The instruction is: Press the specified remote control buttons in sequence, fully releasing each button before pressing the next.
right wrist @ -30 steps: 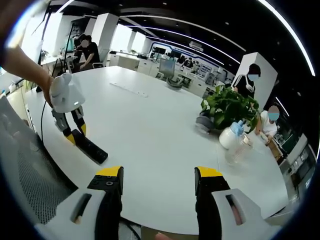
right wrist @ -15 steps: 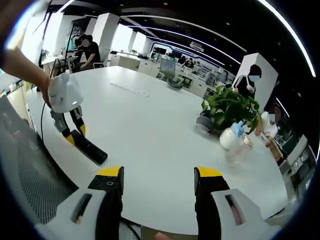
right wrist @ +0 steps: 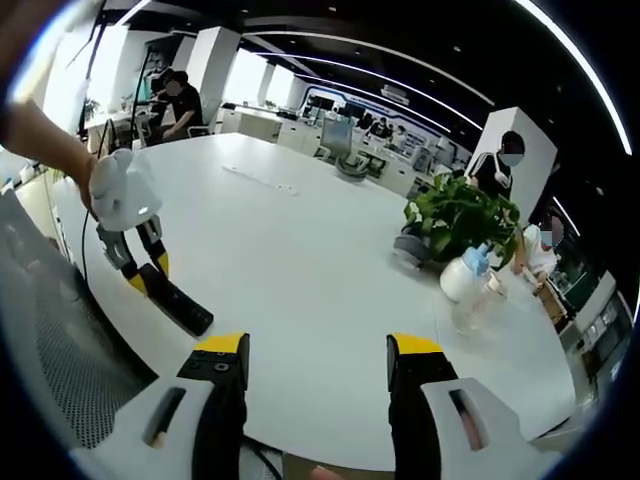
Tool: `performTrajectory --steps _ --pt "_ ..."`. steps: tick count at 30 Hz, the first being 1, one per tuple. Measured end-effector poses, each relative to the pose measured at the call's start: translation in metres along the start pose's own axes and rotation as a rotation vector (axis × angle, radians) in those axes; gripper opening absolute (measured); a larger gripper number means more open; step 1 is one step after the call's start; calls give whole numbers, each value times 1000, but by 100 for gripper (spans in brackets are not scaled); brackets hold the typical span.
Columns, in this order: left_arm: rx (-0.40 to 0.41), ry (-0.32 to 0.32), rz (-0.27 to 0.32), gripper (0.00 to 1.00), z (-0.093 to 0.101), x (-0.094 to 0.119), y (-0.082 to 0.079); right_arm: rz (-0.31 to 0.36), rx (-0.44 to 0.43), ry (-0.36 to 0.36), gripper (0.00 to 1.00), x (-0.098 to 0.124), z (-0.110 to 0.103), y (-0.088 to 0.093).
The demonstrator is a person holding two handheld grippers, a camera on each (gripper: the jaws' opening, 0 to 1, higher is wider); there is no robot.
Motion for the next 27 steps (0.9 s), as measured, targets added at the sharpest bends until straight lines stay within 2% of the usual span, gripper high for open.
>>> performTrajectory --steps 14,19,22,27 --pt "3 -11 16 24 10 1 -1 23 -1 -12 52 1 -3 -3" --pt "-10 -16 19 24 11 1 -2 42 -19 -16 46 3 -2 -6" --pt "-23 -24 24 24 12 1 -2 58 -103 -56 40 4 -6 -8" --pt "-11 -37 36 24 13 2 -2 73 -99 -66 35 4 -6 -14"
Point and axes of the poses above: the point that each gripper's makers call its tool centre point, and the gripper's own axes: x roughly backward along the fingers, z roughly to its right, y roughly out of its underside, the point moved 4 cm from there along x, roughly backward along the fingers, and after that the axes turned 4 degrees about -y, right-handed, at the moved point
